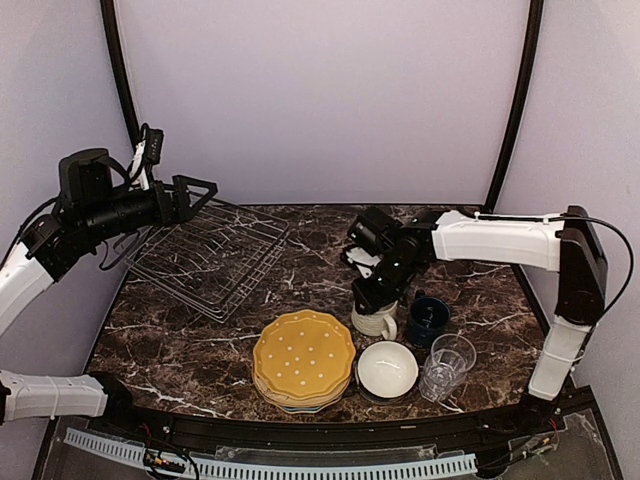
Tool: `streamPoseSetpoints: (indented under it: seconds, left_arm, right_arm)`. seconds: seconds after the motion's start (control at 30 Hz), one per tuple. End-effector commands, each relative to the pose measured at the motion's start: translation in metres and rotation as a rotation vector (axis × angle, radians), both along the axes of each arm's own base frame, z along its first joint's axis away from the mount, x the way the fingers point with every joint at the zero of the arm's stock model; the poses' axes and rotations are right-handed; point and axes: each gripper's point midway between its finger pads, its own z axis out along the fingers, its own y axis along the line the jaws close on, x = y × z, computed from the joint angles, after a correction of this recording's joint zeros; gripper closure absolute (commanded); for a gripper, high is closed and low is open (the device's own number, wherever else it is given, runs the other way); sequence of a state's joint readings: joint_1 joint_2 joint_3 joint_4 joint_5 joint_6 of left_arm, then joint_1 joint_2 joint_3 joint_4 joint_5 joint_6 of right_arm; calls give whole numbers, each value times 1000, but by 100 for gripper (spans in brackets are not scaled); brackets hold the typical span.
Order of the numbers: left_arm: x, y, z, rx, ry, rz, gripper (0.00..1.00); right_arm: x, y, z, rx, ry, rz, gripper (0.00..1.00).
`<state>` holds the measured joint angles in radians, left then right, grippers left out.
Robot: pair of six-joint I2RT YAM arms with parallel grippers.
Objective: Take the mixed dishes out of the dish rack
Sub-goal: Place the cup at the center of the board, then reset both arms
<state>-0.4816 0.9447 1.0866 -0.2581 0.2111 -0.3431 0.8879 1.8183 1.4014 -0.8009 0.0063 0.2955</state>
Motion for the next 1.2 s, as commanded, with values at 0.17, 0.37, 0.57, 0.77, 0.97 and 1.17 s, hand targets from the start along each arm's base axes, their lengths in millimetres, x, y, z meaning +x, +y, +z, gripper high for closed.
streamPoseSetpoints:
  seconds: [0.17, 0.37, 0.57, 0.77, 0.97, 1.17]
  left_arm:
    - [-12, 13, 24, -5, -45, 30, 1]
    - [-19, 21, 37, -5, -84, 53, 1]
    - [-31, 38, 56, 2, -157, 104, 1]
    - [-53, 64, 86, -25, -280, 182, 1]
    - [-74, 97, 113, -63, -415, 298, 1]
    - [-95, 121, 133, -100, -520, 379, 1]
  right_arm:
    - [-1, -7, 100, 213, -223, -11, 47]
    - [-6, -28, 162, 348, -387, -36, 25]
    - [-19, -55, 234, 517, -578, -55, 1]
    - [-49, -91, 301, 719, -755, -52, 1]
    - [-79, -118, 344, 854, -870, -13, 1]
    - [-96, -134, 370, 951, -952, 14, 1]
